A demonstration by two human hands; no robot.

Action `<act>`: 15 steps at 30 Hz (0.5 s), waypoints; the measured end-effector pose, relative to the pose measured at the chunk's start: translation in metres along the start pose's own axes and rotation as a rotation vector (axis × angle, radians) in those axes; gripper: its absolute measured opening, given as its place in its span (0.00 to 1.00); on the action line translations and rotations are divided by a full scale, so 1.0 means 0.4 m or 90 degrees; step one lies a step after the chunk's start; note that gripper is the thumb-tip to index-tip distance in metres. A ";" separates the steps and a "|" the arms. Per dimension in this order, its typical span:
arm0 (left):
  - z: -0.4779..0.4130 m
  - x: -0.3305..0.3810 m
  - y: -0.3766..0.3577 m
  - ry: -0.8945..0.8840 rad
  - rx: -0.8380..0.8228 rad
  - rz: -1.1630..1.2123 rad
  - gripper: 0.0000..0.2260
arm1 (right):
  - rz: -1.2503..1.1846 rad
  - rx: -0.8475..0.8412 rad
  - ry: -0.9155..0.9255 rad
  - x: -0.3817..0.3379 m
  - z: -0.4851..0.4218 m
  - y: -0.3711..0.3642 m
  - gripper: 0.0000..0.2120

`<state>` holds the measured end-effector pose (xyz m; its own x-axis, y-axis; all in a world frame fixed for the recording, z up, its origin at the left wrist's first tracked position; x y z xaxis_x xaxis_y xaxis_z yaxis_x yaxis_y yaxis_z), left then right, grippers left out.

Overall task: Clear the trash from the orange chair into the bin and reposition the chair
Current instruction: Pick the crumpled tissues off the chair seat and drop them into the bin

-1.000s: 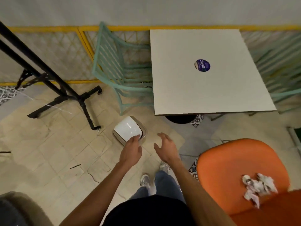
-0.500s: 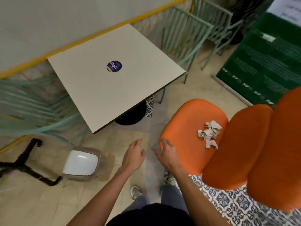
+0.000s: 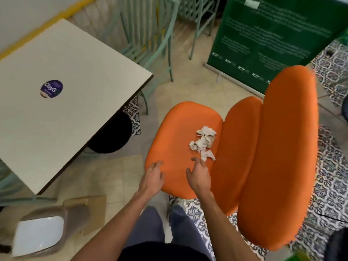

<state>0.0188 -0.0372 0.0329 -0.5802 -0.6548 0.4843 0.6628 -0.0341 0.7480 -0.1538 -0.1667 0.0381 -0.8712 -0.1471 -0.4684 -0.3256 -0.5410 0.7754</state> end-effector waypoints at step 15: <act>-0.449 0.250 -0.189 -0.110 -0.060 -0.088 0.15 | -0.032 0.086 -0.169 0.268 -0.403 0.021 0.21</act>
<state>-0.0045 -0.2356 -0.0567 -0.7356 -0.4999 0.4571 0.6081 -0.1900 0.7708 -0.1906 -0.3205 -0.0740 -0.9124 0.1088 -0.3947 -0.4016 -0.4248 0.8113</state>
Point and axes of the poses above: each hand's wrist, its own z-axis away from the middle knuckle, its own y-axis out of the back of the hand, x = y × z, the point moved 9 cm from there along -z, towards the middle knuckle, and after that the axes turned 1 degree about -x, right-handed, at the moved point
